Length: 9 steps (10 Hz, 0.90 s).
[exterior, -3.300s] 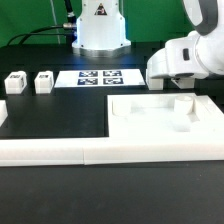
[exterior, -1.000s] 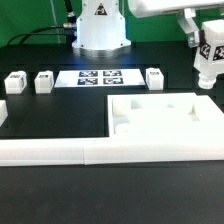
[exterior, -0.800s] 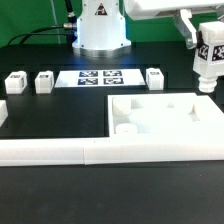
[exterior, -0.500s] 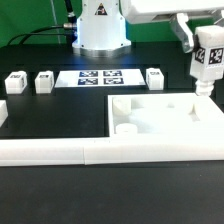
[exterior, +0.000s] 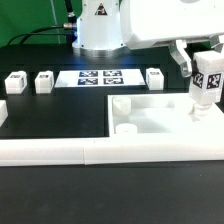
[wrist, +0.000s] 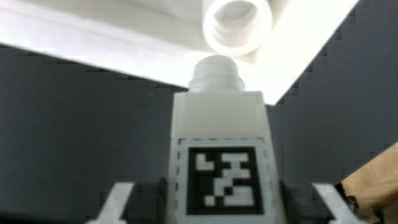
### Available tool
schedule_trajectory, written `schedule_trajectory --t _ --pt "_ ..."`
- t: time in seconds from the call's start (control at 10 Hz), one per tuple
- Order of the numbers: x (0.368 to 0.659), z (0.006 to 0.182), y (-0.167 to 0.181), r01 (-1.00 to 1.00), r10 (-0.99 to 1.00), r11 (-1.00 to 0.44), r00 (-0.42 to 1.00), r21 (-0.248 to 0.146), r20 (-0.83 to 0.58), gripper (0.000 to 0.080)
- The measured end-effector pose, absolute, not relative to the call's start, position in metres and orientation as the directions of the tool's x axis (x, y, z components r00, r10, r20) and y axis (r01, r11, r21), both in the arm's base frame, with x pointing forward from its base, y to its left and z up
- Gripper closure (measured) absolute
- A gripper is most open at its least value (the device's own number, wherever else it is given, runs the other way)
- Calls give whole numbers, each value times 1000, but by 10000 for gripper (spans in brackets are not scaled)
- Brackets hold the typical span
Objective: Assemble square table
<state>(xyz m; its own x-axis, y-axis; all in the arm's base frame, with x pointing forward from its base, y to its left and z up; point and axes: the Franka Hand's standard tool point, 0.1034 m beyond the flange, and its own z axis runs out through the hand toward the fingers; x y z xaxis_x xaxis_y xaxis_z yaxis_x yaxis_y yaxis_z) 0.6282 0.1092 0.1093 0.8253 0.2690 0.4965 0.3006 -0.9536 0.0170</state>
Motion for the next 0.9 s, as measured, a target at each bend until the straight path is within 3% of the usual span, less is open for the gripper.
schedule_trajectory --t 0.9 --pt "618 82 116 311 278 -950 836 9 473 508"
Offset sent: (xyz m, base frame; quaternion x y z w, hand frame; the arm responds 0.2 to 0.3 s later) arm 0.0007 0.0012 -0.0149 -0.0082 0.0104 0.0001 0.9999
